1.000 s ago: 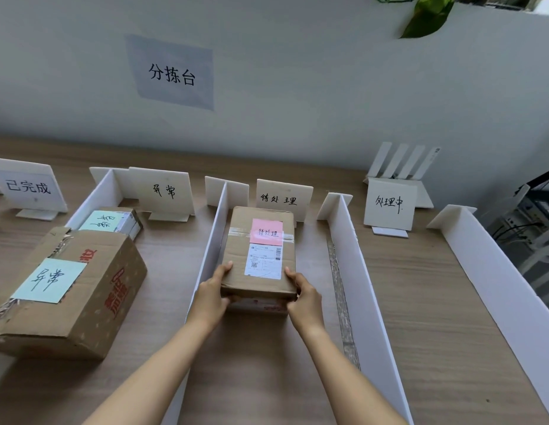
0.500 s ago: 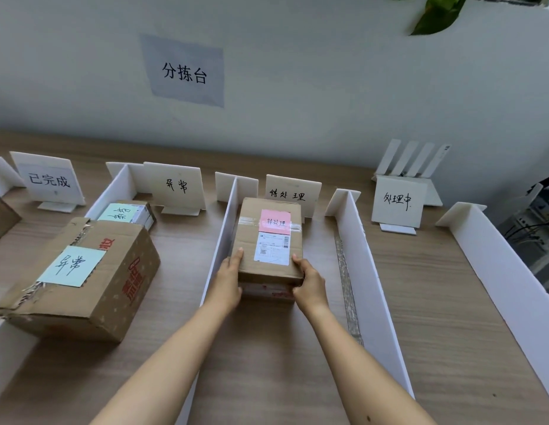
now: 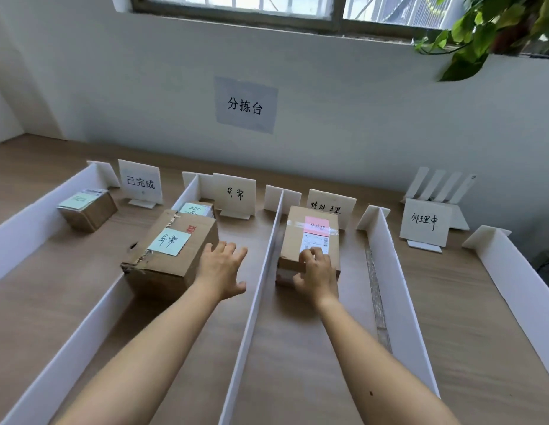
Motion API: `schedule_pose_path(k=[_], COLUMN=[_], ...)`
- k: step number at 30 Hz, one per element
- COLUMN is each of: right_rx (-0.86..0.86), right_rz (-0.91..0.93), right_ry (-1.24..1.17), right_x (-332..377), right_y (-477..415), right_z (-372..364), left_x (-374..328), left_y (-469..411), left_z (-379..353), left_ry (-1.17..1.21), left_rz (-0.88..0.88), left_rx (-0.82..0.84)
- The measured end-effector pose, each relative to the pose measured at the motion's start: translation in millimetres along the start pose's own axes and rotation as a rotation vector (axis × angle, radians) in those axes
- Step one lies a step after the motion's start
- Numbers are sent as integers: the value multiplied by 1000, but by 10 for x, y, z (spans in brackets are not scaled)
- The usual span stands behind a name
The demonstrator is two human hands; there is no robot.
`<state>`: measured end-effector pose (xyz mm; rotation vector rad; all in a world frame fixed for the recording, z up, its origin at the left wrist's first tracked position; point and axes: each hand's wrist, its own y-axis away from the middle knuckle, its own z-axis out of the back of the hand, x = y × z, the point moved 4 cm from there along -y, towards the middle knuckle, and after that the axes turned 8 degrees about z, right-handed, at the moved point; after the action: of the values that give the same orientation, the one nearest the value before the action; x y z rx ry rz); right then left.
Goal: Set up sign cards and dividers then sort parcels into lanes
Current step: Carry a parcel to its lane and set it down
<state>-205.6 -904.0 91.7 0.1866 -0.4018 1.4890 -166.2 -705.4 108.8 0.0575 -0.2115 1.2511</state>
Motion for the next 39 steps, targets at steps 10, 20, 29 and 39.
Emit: schedule_pose_path(k=[10,20,29,39], right_rx=[9,27,-2,65], right_rz=[310,463,692,956], right_ry=[100,22,-57,-29], right_x=[1767,3867,5849,7240], right_y=[424,1119,1768,2272], right_z=[79,-244,-543,-844], left_x=[1691,3469,4989,6017], left_y=[1100,2821,4409,5447], left_z=[478,471,703,923], left_ry=[-89,-126,-151,-182], left_rz=[303,530,774,967], left_rx=[11,-5,18,-48])
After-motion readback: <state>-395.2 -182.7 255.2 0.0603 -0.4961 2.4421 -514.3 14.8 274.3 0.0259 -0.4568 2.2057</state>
